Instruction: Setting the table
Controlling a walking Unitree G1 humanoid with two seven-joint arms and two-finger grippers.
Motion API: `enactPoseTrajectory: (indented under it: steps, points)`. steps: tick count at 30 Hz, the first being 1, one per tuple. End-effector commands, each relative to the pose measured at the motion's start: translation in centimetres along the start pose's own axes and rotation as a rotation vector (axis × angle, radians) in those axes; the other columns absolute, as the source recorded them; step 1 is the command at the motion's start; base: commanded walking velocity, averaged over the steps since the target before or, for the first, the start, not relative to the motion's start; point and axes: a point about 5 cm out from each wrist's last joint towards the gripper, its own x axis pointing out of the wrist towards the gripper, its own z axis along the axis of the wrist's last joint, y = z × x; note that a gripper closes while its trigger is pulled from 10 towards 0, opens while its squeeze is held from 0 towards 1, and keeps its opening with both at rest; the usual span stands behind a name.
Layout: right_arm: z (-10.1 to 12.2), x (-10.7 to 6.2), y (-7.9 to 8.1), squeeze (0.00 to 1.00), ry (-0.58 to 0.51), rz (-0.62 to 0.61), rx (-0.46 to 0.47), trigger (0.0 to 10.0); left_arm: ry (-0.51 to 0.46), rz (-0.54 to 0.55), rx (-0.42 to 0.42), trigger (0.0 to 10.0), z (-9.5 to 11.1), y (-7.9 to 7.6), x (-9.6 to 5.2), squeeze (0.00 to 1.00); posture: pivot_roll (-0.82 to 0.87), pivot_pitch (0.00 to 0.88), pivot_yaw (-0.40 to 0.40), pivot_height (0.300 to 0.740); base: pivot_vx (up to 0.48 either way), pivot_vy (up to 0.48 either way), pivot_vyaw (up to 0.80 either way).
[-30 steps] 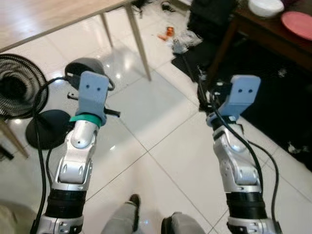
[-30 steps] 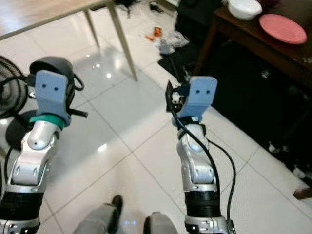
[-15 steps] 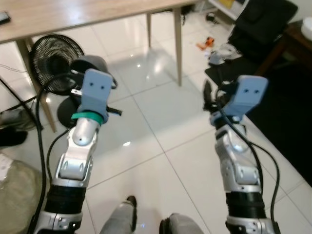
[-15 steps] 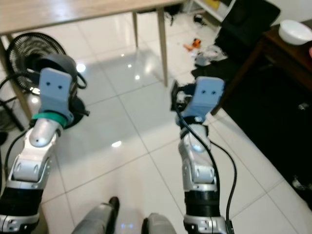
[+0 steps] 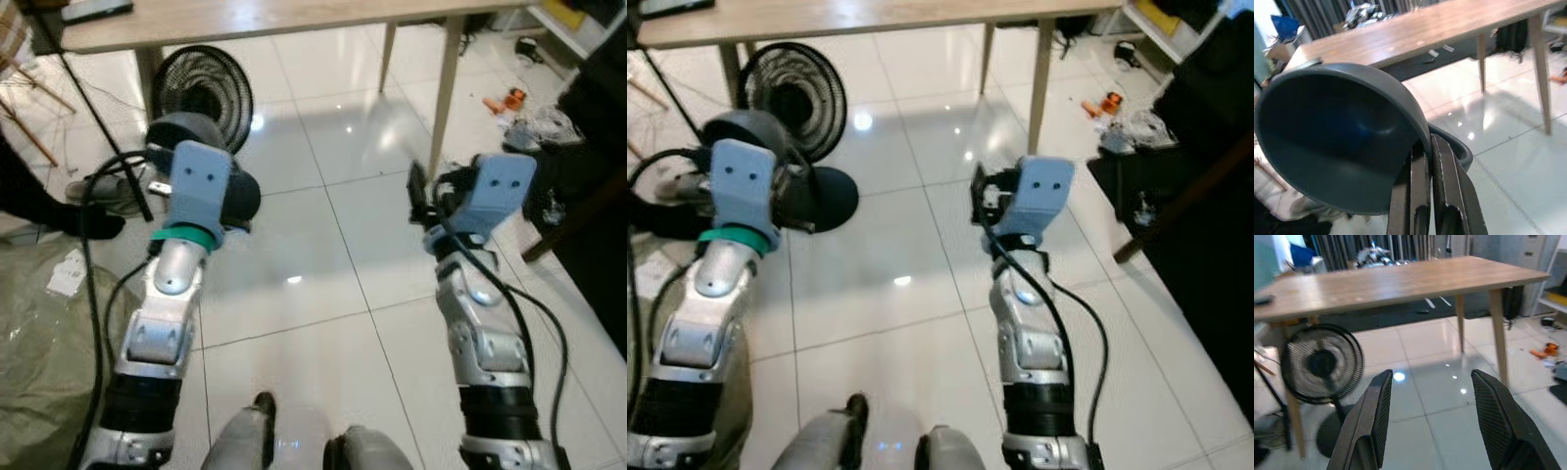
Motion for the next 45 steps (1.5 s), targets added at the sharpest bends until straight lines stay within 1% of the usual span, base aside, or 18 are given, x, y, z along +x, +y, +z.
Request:
enactPoseTrajectory:
  steps: [1, 5, 17, 45]
  points:
    - [-0.45, -0.21, -0.32, 0.0, 0.018, -0.012, 0.01, 10.0, -0.003, 0.002, -0.003, 10.0, -0.07, -0.2, 0.0, 0.0, 0.04, 0.05, 0.01, 0.74, 0.39, 0.0, 0.0]
    - [-0.4, -0.18, -0.43, 0.0, 0.016, -0.019, 0.015, 10.0, 0.008, 0.02, -0.004, 10.0, -0.16, -0.07, 0.26, 0.0, 0.03, 0.049, 0.01, 0.74, 0.48, 0.0, 0.0]
    - [-0.37, -0.17, -0.75, 0.0, 0.014, -0.034, 0.015, 10.0, 0.006, 0.013, -0.011, 10.0, -0.14, -0.3, 0.36, 0.0, 0.03, 0.041, 0.007, 0.74, 0.48, 0.0, 0.0]
    - [-0.25, 0.0, -0.65, 0.0, 0.001, -0.032, 0.026, 10.0, -0.004, 0.009, -0.013, 10.0, -0.02, -0.43, 0.48, 0.0, 0.04, 0.036, 0.005, 0.74, 0.48, 0.0, 0.0]
